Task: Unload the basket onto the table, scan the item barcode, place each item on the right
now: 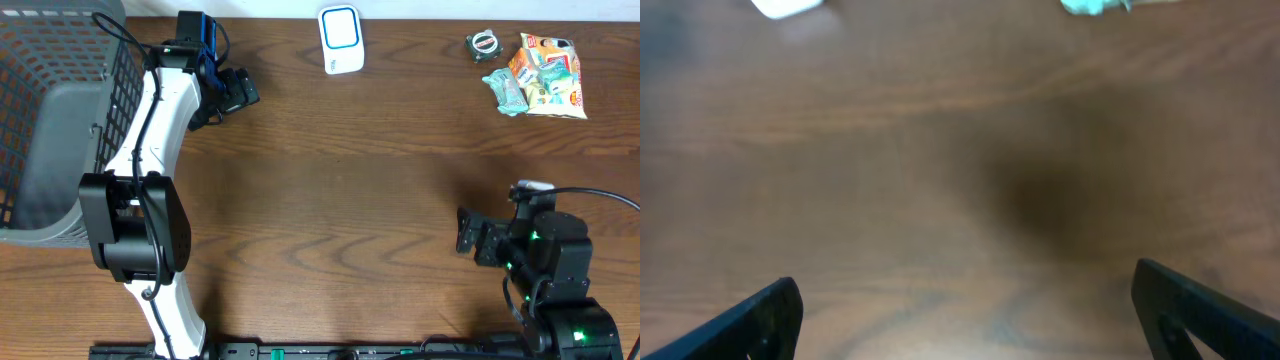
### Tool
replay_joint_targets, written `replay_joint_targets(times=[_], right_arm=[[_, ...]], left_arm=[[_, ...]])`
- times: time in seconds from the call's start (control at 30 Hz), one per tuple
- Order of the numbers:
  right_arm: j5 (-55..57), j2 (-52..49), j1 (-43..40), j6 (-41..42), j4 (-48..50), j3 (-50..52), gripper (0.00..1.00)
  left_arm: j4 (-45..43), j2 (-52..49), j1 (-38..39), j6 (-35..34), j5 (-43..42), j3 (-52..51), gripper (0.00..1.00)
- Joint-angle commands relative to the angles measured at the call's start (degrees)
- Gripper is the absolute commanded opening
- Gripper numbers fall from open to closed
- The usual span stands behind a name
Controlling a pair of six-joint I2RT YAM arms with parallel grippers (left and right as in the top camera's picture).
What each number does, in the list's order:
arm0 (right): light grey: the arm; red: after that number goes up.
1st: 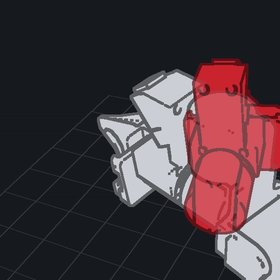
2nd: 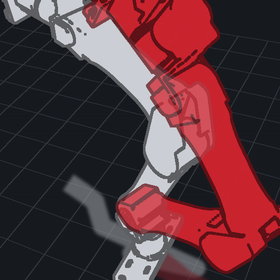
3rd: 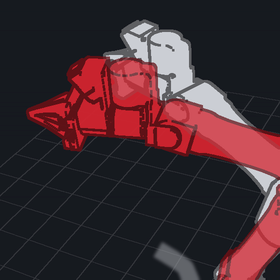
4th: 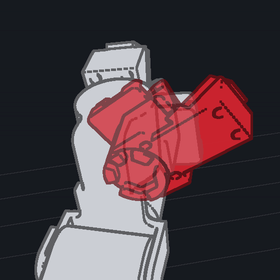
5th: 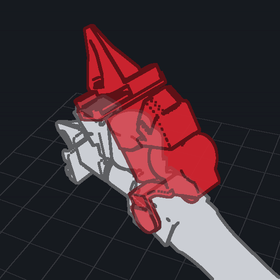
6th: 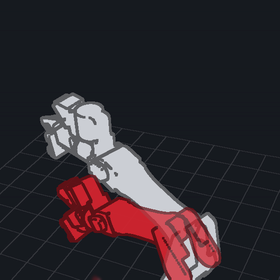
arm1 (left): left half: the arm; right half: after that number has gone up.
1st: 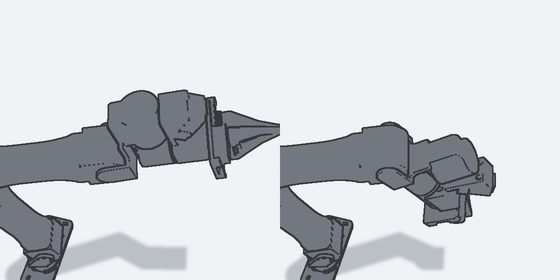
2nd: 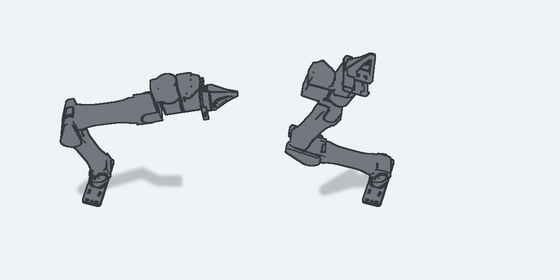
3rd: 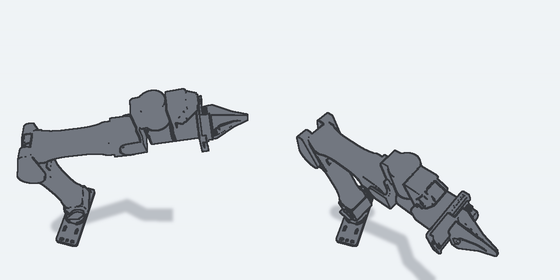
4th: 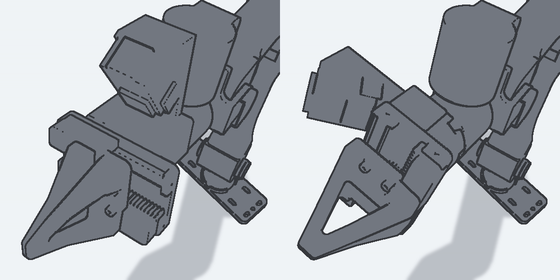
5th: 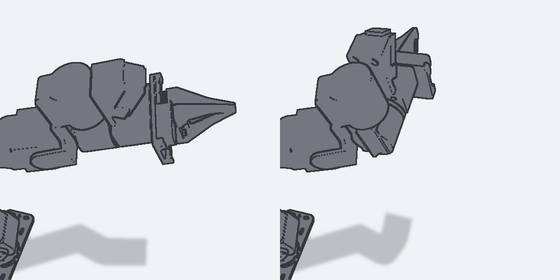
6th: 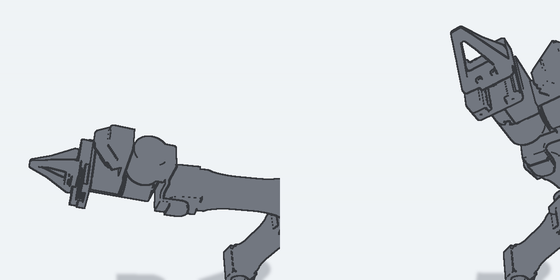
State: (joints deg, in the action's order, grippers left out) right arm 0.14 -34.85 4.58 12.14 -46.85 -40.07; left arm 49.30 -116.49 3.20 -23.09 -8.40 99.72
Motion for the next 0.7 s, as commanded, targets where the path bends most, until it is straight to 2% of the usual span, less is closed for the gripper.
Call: replay_joint_targets(times=[0.0, 0.1, 0.23, 0.37, 0.47, 0.67], right_arm=[[3.8, 0.1, 0.2, 0.0, -4.0, 0.2, 0.99], [2.7, 0.3, 0.5, 0.3, -9.2, 0.2, 0.99], [1.9, 3.0, 0.7, -2.7, -7.6, 1.2, 0.99], [1.6, 8.1, 0.8, -7.3, -0.3, 6.2, 0.99], [1.6, 11.5, 0.7, -7.3, 4.8, 11.2, 0.99], [1.6, 21.7, 0.8, -7.2, 23.0, 25.2, 0.99]], left_arm=[[0.2, 0.3, 0.0, 0.5, 0.8, -0.5, 0.98], [0.2, 0.3, 0.0, 0.5, 0.8, -0.5, 0.98], [0.2, 0.3, 0.0, 0.5, 0.8, -0.5, 0.98], [0.2, 0.3, 0.0, 0.5, 0.8, -0.5, 0.98], [0.2, 0.3, 0.0, 0.5, 0.8, -0.5, 0.98], [0.2, 0.3, 0.0, 0.5, 0.8, -0.5, 0.98]])
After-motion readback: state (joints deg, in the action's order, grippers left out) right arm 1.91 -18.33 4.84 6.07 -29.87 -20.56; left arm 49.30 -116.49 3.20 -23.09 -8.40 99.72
